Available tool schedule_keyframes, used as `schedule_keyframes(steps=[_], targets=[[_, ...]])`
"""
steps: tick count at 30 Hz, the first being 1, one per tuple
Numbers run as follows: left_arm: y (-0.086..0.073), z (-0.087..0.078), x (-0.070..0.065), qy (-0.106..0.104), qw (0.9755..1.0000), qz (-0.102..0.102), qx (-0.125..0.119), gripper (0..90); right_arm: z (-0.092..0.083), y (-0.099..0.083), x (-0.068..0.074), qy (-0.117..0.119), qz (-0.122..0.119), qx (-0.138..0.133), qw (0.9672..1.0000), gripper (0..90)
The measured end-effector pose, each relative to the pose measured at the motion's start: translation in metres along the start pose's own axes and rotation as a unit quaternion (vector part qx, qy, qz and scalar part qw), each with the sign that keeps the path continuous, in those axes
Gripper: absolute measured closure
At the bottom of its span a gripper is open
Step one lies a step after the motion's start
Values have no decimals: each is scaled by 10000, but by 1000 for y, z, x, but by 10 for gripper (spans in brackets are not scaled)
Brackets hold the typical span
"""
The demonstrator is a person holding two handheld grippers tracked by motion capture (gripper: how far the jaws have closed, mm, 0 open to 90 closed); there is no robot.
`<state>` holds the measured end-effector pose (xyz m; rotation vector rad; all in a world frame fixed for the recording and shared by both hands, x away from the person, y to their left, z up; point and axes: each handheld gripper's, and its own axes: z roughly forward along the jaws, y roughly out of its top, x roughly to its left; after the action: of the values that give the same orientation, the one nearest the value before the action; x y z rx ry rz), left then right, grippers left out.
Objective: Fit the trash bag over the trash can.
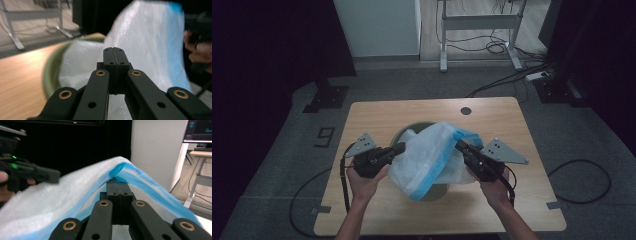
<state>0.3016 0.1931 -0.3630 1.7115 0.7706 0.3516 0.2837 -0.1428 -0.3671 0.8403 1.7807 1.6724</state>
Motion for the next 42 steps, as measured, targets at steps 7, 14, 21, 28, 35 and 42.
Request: schedule_keyframes(steps=[7,14,21,28,35,42], targets=[[1,-15,6,146,9991,-107,-394,900,-5,-9,-9,-100,138,75,9998,893],[1,-12,6,-66,9995,-46,-296,799,-5,-10,-9,-50,138,26,9999,893],[-1,1,8,-271,9996,-46,40,548,-5,-5,-3,19,75,-42,10000,893],[-5,8,7,-431,9984,69,361,860,-5,-3,1,46,33,-69,10000,893],[-4,-2,6,-189,9997,85,-88,900,-7,-4,-1,4,26,-51,10000,894],[-1,-13,12,12,9989,-129,-455,900,-11,-10,-9,-64,114,19,9999,893]])
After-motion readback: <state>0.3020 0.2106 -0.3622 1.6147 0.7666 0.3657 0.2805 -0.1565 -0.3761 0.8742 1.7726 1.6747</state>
